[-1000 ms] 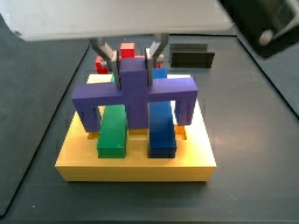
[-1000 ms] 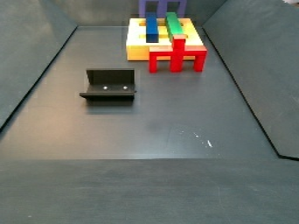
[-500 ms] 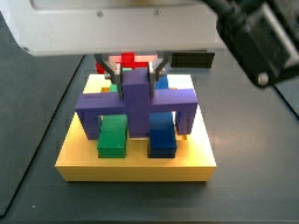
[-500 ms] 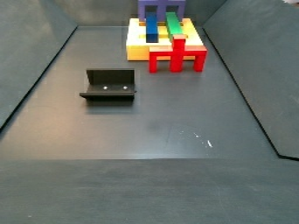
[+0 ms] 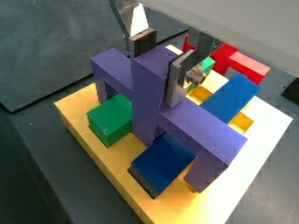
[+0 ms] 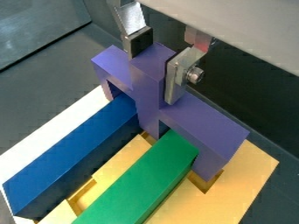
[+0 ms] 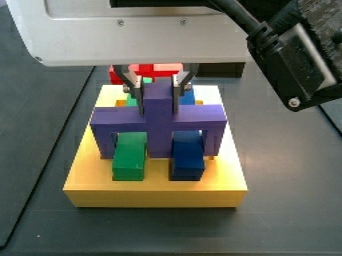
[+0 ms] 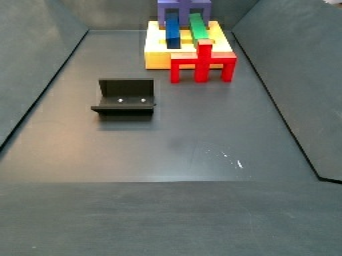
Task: Pick up the purple object. Move up. Move to above the board. Insert the purple object.
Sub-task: Insert the purple object.
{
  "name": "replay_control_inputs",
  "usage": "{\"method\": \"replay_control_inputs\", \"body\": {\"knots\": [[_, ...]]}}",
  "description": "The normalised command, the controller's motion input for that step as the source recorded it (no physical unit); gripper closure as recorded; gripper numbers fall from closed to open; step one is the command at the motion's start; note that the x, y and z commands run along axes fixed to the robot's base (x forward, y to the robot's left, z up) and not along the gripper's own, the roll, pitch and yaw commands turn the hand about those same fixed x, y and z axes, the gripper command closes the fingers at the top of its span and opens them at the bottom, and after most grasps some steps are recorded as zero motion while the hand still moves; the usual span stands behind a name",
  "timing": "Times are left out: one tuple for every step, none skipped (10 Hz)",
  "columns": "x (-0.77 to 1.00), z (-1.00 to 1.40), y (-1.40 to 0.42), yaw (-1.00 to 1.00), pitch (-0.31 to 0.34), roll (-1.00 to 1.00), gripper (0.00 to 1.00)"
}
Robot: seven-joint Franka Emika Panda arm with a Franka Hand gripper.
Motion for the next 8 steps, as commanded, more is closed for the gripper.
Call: {"method": "replay_control_inputs", "body": {"knots": [[0.00,-0.01,0.04,0.00,0.000,0.00,1.00],[0.04,0.00,0.11,0.01,0.004,0.00,1.00],[0.04,0.00,0.11,0.05,0.000,0.00,1.00],[0.01,-0.05,0.05,0.03,0.000,0.00,1.00],[0.02,-0.11,0.00,0.01,0.000,0.00,1.00],[0.00,-0.19,0.00,0.00,0.000,0.00,1.00],[0.00,-0.22,-0.01,0.00,0.000,0.00,1.00],[0.00,-0.25,-0.03,0.00,0.000,0.00,1.00]]}}
